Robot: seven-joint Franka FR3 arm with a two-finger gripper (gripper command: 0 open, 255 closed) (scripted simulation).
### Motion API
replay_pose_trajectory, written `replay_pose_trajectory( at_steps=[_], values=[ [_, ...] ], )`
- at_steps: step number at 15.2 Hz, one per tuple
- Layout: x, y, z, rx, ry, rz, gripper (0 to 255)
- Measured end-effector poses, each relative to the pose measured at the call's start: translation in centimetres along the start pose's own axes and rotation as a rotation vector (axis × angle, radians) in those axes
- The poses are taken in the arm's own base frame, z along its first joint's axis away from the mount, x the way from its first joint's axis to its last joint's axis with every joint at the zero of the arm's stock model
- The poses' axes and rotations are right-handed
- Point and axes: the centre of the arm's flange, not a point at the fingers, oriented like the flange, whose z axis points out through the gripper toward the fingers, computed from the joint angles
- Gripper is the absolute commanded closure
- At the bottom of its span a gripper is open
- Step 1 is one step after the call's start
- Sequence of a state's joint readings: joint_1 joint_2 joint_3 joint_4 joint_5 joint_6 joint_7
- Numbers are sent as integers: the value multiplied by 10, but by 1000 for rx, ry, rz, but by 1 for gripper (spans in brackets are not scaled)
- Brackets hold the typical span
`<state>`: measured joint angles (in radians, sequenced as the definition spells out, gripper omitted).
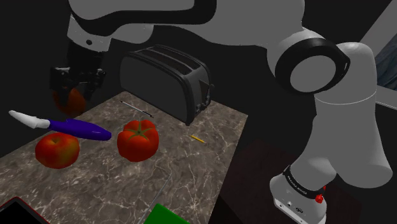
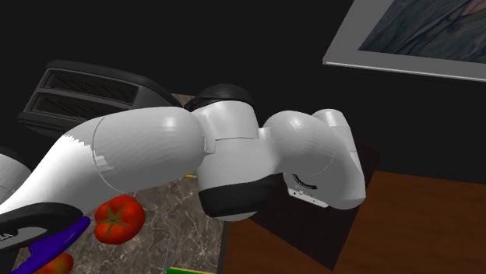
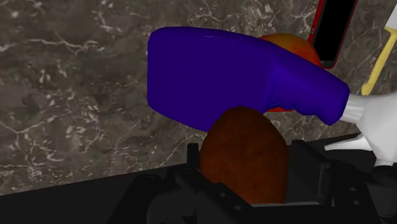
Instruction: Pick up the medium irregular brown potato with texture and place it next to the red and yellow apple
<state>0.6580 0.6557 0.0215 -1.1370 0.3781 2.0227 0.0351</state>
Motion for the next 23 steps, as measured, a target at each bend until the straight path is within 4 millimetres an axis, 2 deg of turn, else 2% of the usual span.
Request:
replay_pose_trajectory(
  at_steps=[14, 23],
  values=[
    [-13, 29, 66, 0, 0, 0, 255],
    [-17, 45, 99, 0, 22, 0, 255]
  ],
)
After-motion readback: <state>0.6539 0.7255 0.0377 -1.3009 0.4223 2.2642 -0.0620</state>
